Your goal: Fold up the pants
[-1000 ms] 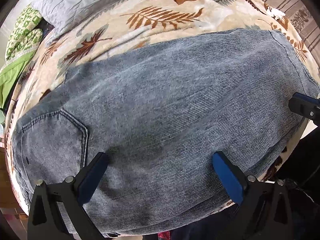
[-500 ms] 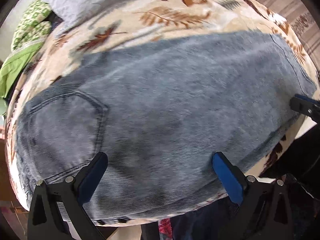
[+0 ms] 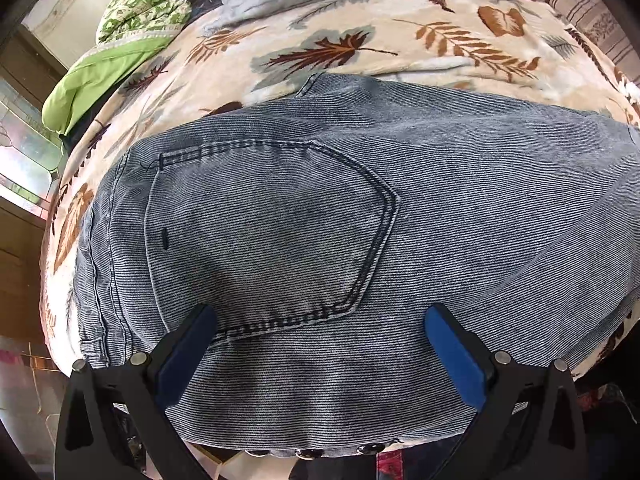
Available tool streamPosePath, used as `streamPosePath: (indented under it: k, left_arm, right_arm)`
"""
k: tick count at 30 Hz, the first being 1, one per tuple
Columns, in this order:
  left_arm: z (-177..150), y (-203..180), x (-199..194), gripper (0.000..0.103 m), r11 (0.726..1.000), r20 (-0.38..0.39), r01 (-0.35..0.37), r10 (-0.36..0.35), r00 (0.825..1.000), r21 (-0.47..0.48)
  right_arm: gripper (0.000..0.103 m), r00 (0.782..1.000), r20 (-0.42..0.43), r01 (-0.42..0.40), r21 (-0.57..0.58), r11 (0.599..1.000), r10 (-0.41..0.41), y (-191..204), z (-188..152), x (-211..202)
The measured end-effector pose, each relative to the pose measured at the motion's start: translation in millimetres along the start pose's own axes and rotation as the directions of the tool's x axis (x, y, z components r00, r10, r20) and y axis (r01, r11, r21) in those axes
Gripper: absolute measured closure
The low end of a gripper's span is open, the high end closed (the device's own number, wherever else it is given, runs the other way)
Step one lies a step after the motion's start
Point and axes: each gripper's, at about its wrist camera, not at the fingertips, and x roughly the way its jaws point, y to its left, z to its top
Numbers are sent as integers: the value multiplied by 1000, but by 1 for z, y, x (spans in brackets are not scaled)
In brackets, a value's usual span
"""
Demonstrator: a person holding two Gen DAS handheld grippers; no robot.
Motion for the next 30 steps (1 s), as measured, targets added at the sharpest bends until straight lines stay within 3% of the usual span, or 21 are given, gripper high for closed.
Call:
streamPosePath:
  k: [4, 9, 24, 30]
  left_arm:
    - [-1, -9, 5, 0, 998, 20, -37, 36, 999, 42]
    - [-1, -8, 6, 0, 999, 1, -12, 12, 1000, 46]
    - [-9, -8, 4, 0, 998, -14, 0, 1, 1000, 68]
    - [-13, -14, -4, 0, 998, -6, -5, 5, 1000, 61]
  right_arm:
    - [45, 998, -48, 46, -42, 998, -48, 7, -1, 17]
    - [37, 997, -52, 50, -106, 993, -55, 14, -3, 21]
    - [37, 998, -48, 46, -123, 991, -52, 15, -8, 18]
    - [37, 1000, -8, 14, -43, 999, -14, 2, -8, 4]
